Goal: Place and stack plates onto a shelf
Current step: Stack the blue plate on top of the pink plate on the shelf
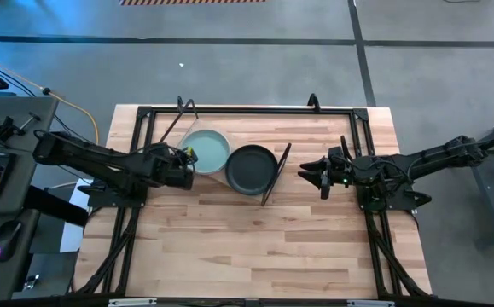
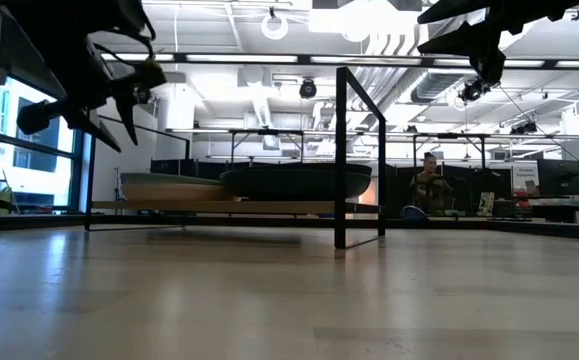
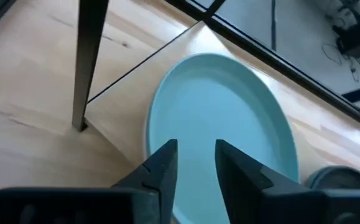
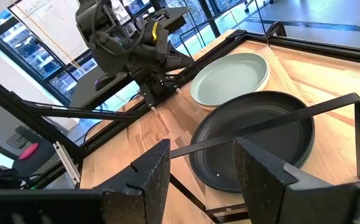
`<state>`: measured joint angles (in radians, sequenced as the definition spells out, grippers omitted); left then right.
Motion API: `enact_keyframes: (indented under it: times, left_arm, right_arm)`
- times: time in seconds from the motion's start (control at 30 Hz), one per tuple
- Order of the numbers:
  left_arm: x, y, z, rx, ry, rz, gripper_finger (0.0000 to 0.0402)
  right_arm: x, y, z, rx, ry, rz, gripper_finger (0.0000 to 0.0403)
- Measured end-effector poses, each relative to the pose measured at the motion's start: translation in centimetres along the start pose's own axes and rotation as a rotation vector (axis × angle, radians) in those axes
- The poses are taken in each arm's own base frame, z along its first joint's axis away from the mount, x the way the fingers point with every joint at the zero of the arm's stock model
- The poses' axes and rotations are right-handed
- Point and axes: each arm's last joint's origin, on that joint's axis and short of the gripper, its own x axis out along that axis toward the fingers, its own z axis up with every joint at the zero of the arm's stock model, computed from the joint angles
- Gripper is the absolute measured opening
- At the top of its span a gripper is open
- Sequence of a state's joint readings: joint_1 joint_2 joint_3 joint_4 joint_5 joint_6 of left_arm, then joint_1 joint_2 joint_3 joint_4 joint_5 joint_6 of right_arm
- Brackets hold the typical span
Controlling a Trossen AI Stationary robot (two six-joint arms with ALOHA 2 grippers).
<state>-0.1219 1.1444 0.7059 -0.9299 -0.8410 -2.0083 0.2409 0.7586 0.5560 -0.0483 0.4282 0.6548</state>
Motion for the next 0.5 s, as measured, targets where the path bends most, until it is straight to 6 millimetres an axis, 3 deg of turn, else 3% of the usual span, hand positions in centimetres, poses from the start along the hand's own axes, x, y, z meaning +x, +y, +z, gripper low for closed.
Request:
enact_keyframes:
  times: [0.27, 0.5]
  left_arm:
    - [-1.8, 0.0, 2.0, 0.036, 0.065, -0.122, 0.0133]
    - [-4.8, -1.3, 4.6, 0.253, 0.180, -0.484, 0.0148]
  right_arm:
    - [0.0, 0.1, 0.2, 0.014, -0.018, 0.014, 0.0155]
    - [-0.1, 0.9, 1.2, 0.036, -0.118, 0.086, 0.0155]
